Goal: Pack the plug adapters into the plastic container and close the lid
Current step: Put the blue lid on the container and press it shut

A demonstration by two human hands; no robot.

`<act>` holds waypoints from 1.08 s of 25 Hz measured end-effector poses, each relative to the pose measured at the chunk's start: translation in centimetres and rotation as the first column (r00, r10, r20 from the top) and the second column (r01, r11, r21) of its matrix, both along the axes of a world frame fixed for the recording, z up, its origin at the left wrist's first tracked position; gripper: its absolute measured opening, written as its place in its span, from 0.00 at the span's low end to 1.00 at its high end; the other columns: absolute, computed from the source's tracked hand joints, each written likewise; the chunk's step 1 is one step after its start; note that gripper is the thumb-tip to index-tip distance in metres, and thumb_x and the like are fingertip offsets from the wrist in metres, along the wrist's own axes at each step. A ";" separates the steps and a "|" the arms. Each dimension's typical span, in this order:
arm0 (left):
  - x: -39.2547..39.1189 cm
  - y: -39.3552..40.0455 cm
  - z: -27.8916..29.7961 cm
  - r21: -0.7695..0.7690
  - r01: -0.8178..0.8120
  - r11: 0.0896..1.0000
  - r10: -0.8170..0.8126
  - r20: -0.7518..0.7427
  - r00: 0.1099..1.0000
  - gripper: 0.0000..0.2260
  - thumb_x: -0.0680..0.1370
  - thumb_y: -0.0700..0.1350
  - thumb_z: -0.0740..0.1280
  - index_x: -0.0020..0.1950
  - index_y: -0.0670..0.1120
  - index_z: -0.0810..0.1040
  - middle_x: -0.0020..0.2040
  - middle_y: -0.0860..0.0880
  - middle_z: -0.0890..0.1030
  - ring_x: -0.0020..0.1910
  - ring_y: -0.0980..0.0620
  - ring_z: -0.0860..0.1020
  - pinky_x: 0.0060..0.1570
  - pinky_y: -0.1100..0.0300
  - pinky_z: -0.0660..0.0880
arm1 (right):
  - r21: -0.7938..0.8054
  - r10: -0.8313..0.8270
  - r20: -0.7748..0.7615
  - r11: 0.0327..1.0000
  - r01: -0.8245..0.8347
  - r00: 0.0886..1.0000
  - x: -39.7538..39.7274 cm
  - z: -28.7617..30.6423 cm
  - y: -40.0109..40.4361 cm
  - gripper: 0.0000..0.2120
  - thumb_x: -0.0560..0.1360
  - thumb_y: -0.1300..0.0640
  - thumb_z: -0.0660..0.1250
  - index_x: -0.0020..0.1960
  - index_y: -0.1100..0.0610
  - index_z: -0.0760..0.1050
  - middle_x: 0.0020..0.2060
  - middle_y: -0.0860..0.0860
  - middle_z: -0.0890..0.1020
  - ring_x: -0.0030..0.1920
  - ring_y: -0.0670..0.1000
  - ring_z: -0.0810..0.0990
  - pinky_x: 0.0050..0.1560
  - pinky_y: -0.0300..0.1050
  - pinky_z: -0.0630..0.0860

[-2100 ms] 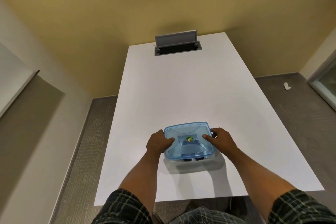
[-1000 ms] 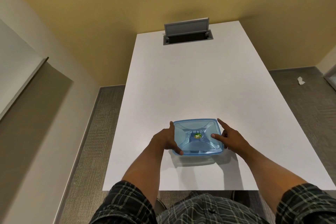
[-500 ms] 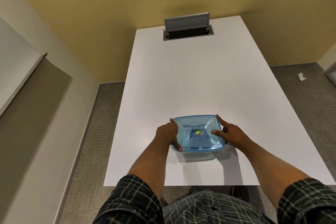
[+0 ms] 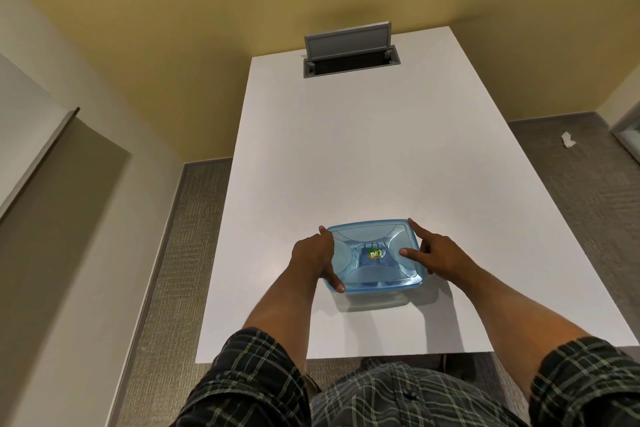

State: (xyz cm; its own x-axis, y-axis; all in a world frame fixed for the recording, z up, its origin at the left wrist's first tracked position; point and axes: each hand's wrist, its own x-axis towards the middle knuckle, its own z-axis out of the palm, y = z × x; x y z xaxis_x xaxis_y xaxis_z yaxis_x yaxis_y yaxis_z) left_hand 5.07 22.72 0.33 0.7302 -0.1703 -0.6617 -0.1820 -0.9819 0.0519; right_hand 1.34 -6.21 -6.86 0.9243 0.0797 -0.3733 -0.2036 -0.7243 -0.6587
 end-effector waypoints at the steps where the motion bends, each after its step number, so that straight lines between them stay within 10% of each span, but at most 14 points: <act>1: 0.2 -0.3 0.0 0.008 -0.010 1.000 0.010 -0.018 1.000 0.71 0.59 0.63 0.83 0.81 0.36 0.38 0.73 0.40 0.73 0.71 0.41 0.74 0.68 0.49 0.72 | -0.009 0.008 0.000 1.000 -0.008 1.000 0.1 0.0 0.0 0.39 0.74 0.34 0.68 0.80 0.39 0.55 0.33 0.50 0.81 0.29 0.50 0.83 0.32 0.38 0.78; 16: 0.2 -0.4 -1.1 0.051 -0.007 0.999 0.008 -0.025 1.000 0.71 0.59 0.54 0.86 0.80 0.35 0.35 0.69 0.40 0.76 0.68 0.40 0.76 0.68 0.51 0.71 | -0.006 -0.031 0.060 0.999 0.032 0.998 -0.3 -0.6 -0.3 0.37 0.71 0.33 0.69 0.76 0.37 0.60 0.32 0.47 0.81 0.32 0.42 0.79 0.39 0.45 0.76; 21: 0.0 -0.3 -1.0 0.070 0.022 0.997 -0.023 0.004 1.000 0.71 0.59 0.56 0.85 0.80 0.34 0.36 0.68 0.40 0.78 0.66 0.41 0.78 0.65 0.50 0.72 | 0.048 -0.235 0.104 0.972 0.231 0.966 2.2 0.5 0.8 0.14 0.74 0.35 0.68 0.52 0.44 0.77 0.38 0.49 0.84 0.32 0.48 0.83 0.36 0.45 0.77; 27: 0.0 -0.5 -1.2 0.083 0.013 0.996 -0.015 0.025 1.000 0.71 0.58 0.56 0.86 0.80 0.33 0.37 0.63 0.41 0.81 0.63 0.40 0.80 0.64 0.50 0.72 | 0.184 -0.430 -0.123 0.876 0.446 0.895 4.8 1.3 2.0 0.22 0.74 0.45 0.74 0.38 0.65 0.75 0.32 0.60 0.79 0.33 0.59 0.80 0.47 0.63 0.82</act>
State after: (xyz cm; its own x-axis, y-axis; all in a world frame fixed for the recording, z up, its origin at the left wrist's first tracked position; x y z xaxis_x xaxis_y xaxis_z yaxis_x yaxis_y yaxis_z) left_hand 5.07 22.22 -0.83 0.7448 -0.1260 -0.6552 -0.1963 -0.9799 -0.0346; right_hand 6.17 -4.18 -5.52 0.8518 -0.2454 -0.4629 -0.5239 -0.4021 -0.7509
